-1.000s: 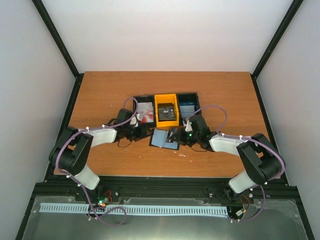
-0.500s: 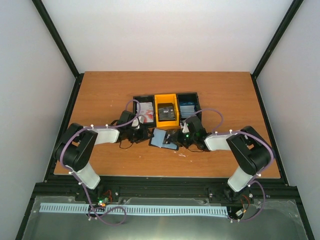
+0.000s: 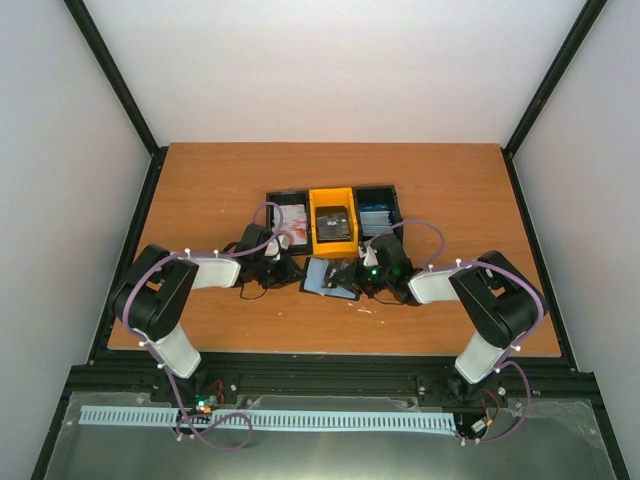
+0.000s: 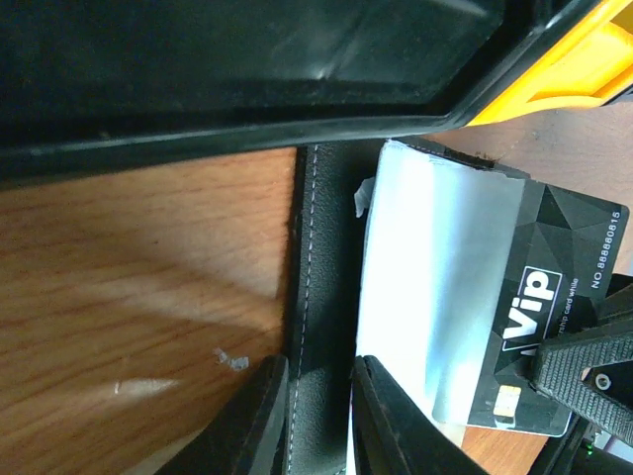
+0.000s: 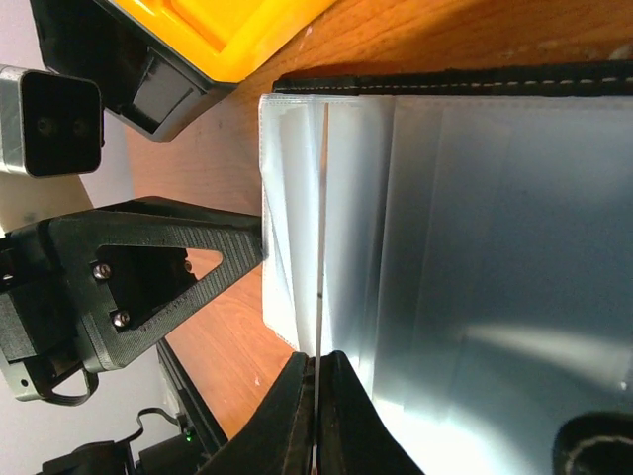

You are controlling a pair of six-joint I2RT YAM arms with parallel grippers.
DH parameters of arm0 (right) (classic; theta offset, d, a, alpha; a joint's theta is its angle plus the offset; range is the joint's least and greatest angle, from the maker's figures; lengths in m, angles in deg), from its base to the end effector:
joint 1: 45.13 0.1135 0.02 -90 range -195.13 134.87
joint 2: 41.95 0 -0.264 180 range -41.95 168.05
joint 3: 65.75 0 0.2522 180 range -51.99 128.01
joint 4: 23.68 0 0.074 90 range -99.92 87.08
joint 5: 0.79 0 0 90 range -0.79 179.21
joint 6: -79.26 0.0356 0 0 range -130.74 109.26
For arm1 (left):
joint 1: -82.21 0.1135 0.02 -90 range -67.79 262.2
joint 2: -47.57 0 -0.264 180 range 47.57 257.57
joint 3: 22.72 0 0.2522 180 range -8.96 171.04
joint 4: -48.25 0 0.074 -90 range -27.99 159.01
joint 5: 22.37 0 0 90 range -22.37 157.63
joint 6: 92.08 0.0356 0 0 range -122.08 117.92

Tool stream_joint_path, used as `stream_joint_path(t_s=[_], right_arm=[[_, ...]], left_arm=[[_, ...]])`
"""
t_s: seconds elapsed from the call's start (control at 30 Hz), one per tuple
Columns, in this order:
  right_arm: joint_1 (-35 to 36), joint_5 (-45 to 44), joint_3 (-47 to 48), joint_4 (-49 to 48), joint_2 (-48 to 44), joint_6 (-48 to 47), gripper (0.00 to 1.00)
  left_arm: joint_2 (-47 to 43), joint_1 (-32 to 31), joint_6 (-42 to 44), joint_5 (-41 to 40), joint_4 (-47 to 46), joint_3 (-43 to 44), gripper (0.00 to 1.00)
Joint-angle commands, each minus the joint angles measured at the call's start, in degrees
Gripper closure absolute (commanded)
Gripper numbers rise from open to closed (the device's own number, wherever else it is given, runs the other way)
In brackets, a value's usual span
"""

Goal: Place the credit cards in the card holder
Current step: Insert the credit card into the card holder.

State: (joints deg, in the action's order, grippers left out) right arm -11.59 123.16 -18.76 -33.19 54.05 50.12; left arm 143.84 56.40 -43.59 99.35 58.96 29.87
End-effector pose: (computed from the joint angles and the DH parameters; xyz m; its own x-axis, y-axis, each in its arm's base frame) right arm 0.2332 0.1784 0.1198 -0.9722 0.2248 -0.0655 0.0650 0.5277 0.8469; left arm 0.2547 -0.1440 0.1170 -0.9762 -0.1541 -0.1527 -0.0014 0.7082 -0.7060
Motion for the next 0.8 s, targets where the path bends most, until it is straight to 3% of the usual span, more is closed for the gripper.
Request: stream_joint_path(t_s=[0.0,0.43,0.63,0.77], right_arm=[[0.6,0.1,0.0,1.5,0.1,-0.7,0.97],[0.6,3.3,5.4,8.7,2.8,-9.8,0.9],[0.6,3.5,7.7,9.8,4.6,-10.8,0.9],[0.7,2.5,7.6,8.6,4.9,-9.7,0.97]], left_arm=[[-0.3,-1.0,-0.2,-1.2,2.0,-1.5,0.8],[-2.7,-1.2,-0.2,-1.0,3.0,-2.2,0.81],[-2.6,-1.2,-0.1,-1.4,3.4,-1.7,0.81],[-2.6,-1.2,-0.1,-1.7,3.5,-1.8,0.82]])
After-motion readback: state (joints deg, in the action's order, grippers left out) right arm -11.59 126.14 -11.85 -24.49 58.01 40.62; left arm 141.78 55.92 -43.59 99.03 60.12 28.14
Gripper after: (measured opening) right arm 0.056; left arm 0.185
